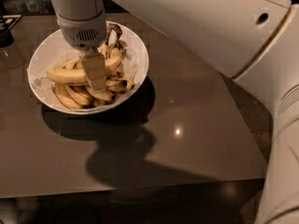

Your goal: Pick banana from white bowl

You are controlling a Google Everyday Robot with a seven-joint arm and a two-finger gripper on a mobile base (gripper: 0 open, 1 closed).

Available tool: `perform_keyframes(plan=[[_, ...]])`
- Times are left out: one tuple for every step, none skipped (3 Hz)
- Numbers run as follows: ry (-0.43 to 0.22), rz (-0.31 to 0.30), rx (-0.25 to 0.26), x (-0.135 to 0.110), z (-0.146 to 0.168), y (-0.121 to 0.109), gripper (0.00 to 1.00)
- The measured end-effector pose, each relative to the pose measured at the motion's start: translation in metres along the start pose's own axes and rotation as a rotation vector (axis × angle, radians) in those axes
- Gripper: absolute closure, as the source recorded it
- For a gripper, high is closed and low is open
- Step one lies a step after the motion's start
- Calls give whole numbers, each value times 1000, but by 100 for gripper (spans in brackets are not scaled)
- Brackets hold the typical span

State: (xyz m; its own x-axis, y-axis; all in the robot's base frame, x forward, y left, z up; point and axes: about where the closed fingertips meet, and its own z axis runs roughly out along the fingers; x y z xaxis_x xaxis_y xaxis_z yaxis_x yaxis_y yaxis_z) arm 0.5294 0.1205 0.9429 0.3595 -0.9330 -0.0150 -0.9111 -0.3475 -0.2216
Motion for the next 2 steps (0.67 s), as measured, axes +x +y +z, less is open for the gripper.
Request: perform_keyframes(plan=[[-5, -4, -15, 1, 6, -2, 31], [-7, 3, -32, 6, 15, -5, 31]])
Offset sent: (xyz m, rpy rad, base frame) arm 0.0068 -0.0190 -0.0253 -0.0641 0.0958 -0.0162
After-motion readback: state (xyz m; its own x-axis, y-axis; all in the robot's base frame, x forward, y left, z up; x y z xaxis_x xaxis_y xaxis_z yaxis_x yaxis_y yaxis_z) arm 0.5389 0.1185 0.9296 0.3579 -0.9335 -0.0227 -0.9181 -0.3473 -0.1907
